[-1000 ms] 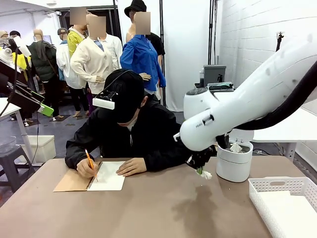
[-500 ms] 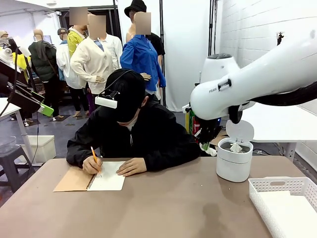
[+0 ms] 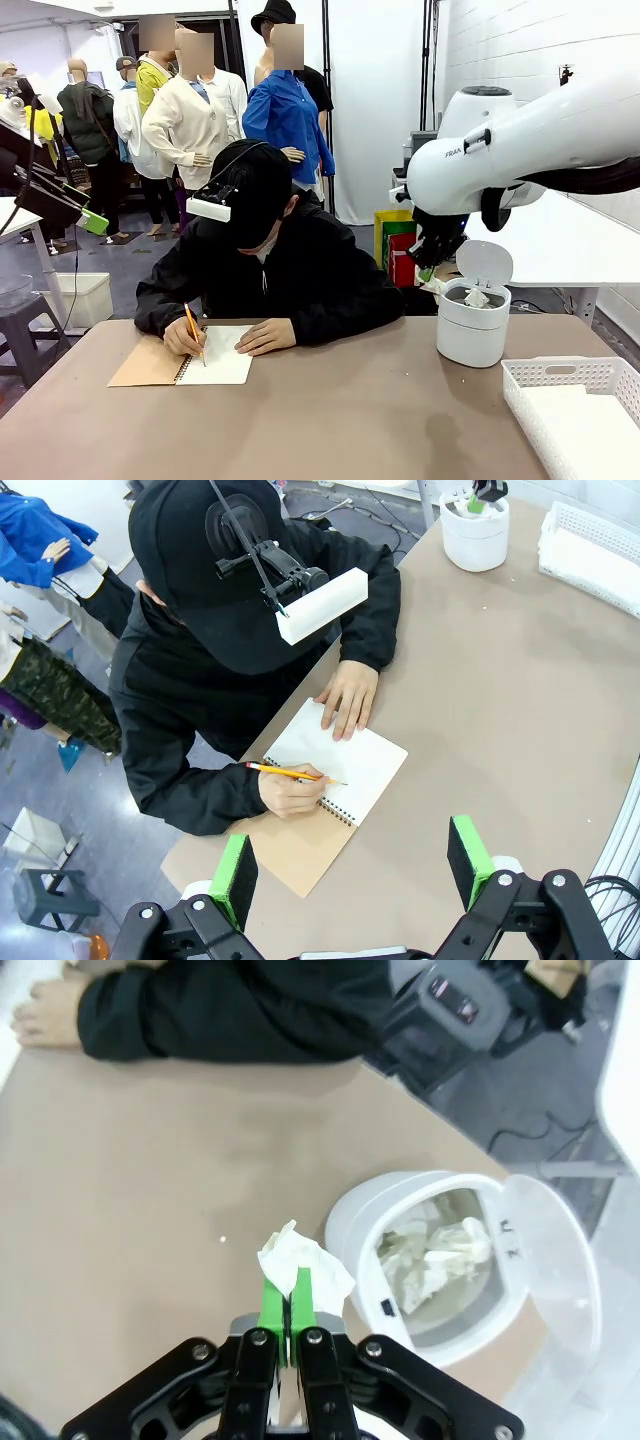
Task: Sort the paper based on its condition.
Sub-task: If a person hands you a paper, place it in the Organizing basket , and if it's crumpled, put it in the Trash can.
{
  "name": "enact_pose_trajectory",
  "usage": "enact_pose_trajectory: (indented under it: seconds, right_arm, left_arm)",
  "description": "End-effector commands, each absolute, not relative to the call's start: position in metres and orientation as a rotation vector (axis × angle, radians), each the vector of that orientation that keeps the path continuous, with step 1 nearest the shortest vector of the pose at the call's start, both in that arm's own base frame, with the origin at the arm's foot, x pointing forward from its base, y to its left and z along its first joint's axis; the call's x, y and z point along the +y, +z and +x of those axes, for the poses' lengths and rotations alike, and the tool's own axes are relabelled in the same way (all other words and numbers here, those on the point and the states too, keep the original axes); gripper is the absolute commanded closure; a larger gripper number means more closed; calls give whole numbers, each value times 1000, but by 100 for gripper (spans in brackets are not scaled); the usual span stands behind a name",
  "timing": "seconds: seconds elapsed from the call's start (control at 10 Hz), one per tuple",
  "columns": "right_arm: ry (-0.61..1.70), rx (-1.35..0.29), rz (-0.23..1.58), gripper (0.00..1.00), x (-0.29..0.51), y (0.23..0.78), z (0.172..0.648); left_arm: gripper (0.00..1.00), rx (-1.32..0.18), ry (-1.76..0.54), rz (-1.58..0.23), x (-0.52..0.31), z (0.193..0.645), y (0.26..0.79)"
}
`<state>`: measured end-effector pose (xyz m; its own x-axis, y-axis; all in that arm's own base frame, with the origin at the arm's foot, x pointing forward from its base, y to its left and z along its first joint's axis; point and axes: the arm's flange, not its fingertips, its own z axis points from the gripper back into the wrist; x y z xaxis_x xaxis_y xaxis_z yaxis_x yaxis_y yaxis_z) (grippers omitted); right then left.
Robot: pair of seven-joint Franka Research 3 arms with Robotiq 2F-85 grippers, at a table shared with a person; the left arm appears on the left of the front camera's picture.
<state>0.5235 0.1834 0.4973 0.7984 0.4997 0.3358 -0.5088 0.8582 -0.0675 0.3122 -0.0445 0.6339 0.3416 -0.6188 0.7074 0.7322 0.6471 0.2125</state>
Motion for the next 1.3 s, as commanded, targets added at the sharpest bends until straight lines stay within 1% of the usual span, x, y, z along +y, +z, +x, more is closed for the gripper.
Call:
enact_pose_trajectory:
  seconds: [0.0,0.2,0.3,1.0,1.2]
  right_arm:
    - [551,-380,10,100,170,515,531]
    - [530,-392,-31,100,161,516,537]
    - [522,-379,-28,100,157,509,540]
    - [453,-326,-182,100,143,461,549]
    - [442,-320,-199,100,141,452,553]
  left_arm:
    - [0,-849,-874,-145,-45,312,634]
    - [0,-849,-874,-145,-45,312,634]
    - [0,-849,-874,-145,-45,312,634]
    - [0,-849,-874,-145,-45,312,634]
    - [0,-849,-874,-145,-45,312,634]
